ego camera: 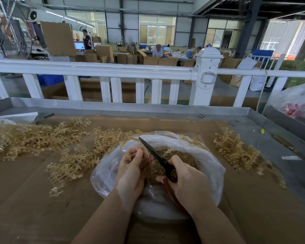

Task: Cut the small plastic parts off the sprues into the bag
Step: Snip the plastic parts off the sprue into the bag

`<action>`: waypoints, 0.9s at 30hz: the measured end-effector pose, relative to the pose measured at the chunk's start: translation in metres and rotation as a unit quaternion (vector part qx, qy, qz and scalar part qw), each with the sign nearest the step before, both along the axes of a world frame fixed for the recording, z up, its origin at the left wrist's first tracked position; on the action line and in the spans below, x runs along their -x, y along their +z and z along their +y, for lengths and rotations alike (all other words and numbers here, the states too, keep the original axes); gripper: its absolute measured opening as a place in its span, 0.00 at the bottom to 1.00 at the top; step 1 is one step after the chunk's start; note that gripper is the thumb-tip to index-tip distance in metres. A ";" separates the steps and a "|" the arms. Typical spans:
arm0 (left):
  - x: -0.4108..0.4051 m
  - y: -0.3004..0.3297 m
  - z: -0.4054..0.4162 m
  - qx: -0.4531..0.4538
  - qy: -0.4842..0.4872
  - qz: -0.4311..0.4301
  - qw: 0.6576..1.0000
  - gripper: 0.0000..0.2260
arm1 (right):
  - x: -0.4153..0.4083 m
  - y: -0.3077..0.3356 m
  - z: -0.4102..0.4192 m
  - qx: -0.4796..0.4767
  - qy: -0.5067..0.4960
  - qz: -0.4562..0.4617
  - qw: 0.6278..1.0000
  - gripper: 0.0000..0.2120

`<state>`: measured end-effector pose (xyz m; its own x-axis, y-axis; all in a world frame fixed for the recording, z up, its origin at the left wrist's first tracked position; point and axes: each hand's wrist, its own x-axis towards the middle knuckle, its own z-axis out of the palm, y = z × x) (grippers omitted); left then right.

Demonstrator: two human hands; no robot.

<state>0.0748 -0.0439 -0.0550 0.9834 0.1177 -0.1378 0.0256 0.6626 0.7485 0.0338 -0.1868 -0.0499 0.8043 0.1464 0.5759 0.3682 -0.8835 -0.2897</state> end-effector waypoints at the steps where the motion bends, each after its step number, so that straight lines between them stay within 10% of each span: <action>1: 0.001 0.001 0.002 0.010 -0.017 -0.007 1.000 0.04 | -0.001 -0.001 0.000 -0.004 -0.001 0.003 1.000 0.19; 27: 0.006 0.010 0.004 0.080 -0.027 -0.019 0.996 0.08 | 0.001 0.001 -0.002 -0.024 0.038 0.012 0.999 0.17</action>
